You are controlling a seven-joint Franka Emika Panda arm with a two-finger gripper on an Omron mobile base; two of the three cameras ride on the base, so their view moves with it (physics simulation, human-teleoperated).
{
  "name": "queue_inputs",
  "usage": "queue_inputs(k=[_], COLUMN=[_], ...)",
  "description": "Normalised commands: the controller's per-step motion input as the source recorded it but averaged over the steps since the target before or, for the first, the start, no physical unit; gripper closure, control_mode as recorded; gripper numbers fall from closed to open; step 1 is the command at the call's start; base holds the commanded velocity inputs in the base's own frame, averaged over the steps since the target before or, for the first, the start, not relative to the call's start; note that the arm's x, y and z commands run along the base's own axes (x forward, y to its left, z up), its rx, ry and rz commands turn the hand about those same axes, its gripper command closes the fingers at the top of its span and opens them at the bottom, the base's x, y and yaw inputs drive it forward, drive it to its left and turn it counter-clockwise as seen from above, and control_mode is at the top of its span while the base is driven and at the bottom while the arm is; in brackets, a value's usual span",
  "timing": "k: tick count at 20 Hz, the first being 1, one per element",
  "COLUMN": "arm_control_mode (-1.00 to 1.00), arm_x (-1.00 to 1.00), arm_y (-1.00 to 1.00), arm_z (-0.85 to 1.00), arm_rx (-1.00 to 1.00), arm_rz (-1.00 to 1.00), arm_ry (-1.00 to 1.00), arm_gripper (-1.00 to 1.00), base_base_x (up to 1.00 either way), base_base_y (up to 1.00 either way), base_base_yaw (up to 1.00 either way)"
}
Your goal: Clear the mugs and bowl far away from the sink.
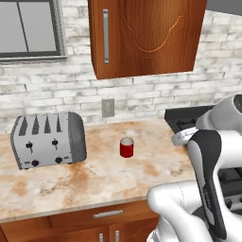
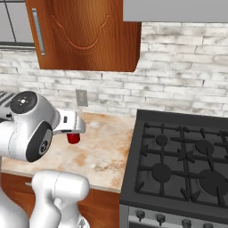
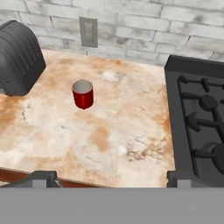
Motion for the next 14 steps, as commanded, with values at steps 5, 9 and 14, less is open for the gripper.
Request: queue_inputs(k=[5, 9, 14], arm_control_mode=[-1.00, -1.00, 1.00], arm_x=[-0.05, 0.00, -0.02], arm_y=[0.00, 0.00, -0.04], arm_z=[0.09, 0.00, 0.00], arm_rx=[-0.01, 0.00, 0.00], arm_rz=[-0.08, 0.00, 0.00], arm_ry=[0.00, 0.00, -0.01], arm_gripper=[-1.00, -1.00, -1.00], base_base_x=[0.00, 0.00, -0.15], base_base_y=[0.00, 0.00, -0.28], base_base_yaw=[0.00, 0.00, -0.16])
